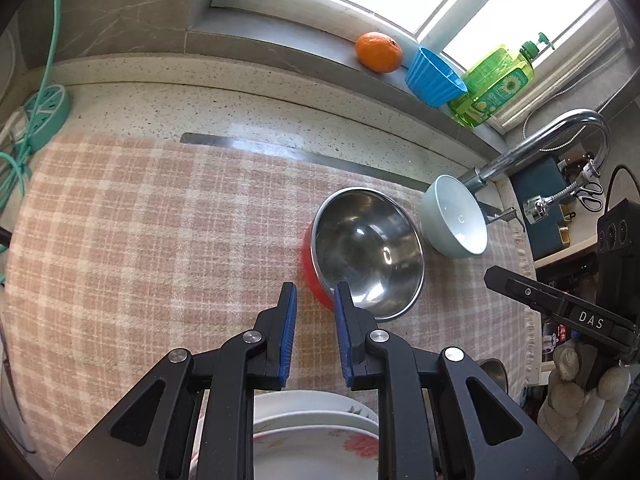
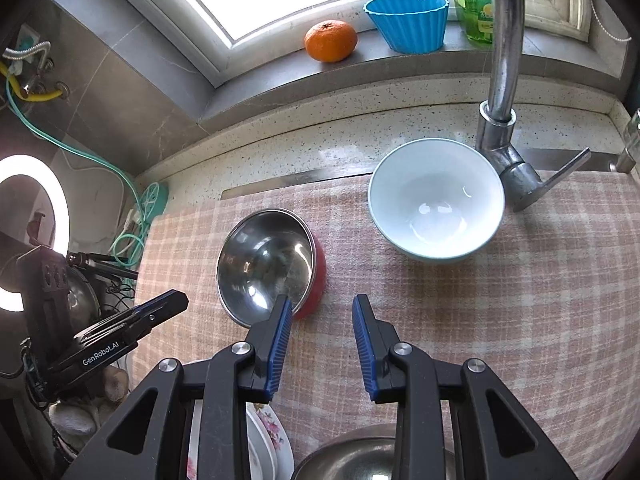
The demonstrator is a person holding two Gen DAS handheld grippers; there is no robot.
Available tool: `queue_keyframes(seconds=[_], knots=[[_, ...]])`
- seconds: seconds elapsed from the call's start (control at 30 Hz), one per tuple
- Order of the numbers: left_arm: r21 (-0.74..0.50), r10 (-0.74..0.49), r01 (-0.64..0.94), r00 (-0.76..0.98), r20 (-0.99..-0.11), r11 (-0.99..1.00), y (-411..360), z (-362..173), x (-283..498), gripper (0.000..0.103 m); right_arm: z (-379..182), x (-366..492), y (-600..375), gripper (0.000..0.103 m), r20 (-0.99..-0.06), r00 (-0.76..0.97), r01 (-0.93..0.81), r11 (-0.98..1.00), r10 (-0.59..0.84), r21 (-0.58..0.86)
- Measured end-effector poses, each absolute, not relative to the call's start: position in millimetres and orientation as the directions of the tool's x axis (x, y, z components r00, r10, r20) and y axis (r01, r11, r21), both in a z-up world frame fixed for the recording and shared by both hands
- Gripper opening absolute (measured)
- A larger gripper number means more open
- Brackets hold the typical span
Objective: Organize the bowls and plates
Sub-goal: 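Release the steel bowl and move the right gripper to the red bowl, then close the right gripper on the red bowl's rim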
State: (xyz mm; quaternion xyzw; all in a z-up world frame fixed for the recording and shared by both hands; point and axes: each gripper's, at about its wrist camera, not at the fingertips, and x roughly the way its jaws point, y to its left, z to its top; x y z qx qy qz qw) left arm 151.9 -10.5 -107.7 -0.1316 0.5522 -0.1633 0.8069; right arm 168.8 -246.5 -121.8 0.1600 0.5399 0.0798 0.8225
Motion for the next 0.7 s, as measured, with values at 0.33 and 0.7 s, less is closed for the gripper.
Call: queue_keyframes(seconds=[0.33, 0.7], knots=[[-0.381, -0.395, 0.107, 0.306, -0.866, 0.919, -12.2, -123.7, 175.3, 0.017, -143.5, 199.1, -236.2, 0.028, -0.883, 0.344, 0.057, 0.932, 0.318, 0.358], [-0.384, -0.399, 0.112, 0.276, -0.874, 0.917, -19.0, -134.5, 188.3, 0.017, -160.0, 215.7, -239.4, 0.027, -0.884, 0.309, 0.089, 0.915, 0.351, 0.394]])
